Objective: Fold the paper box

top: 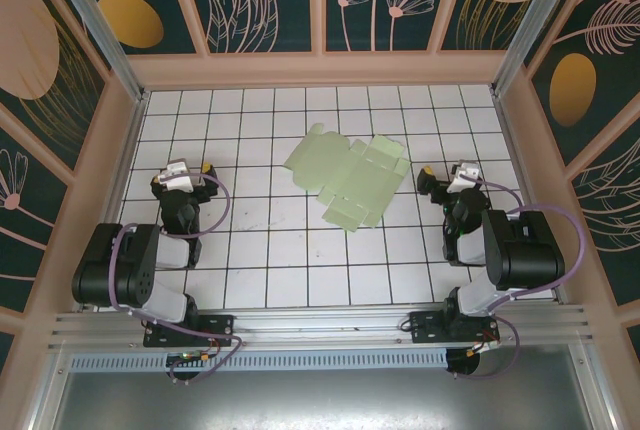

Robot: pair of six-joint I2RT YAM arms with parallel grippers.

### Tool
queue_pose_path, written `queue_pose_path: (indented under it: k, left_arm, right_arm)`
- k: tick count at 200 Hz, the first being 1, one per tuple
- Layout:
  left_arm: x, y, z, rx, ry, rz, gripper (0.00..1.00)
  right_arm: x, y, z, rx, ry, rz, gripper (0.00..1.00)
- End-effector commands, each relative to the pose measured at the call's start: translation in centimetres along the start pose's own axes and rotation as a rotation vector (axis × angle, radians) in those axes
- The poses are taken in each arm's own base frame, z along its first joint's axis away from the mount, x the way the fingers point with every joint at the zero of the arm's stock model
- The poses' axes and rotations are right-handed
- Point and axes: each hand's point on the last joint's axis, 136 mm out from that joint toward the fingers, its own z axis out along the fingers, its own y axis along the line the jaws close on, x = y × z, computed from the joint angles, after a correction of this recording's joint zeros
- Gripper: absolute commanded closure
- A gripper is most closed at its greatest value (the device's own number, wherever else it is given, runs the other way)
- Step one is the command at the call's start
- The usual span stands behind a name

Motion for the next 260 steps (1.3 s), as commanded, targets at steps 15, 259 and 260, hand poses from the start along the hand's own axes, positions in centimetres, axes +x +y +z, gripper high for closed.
queue_pose_path:
  k: [15,259,260]
  left_arm:
    - [-3.9,-1.0,0.2,0.034,-0.034,0.013,0.01]
    - [-5.6,-16.8,-2.8,0.443,0.1,-0.256,0.01]
    - [-5.6,-16.8,-2.9,0.443,0.1,-0.254,0.01]
  right_arm:
    - [-3.6,0.2,-1.2,0.006,-0.105,-0.024,0.01]
    - [9.7,16.8,1.3,-0.276,0.862,0.097,0.03]
    - [9.7,16.8,1.3,-0.276,0.862,0.096,0.03]
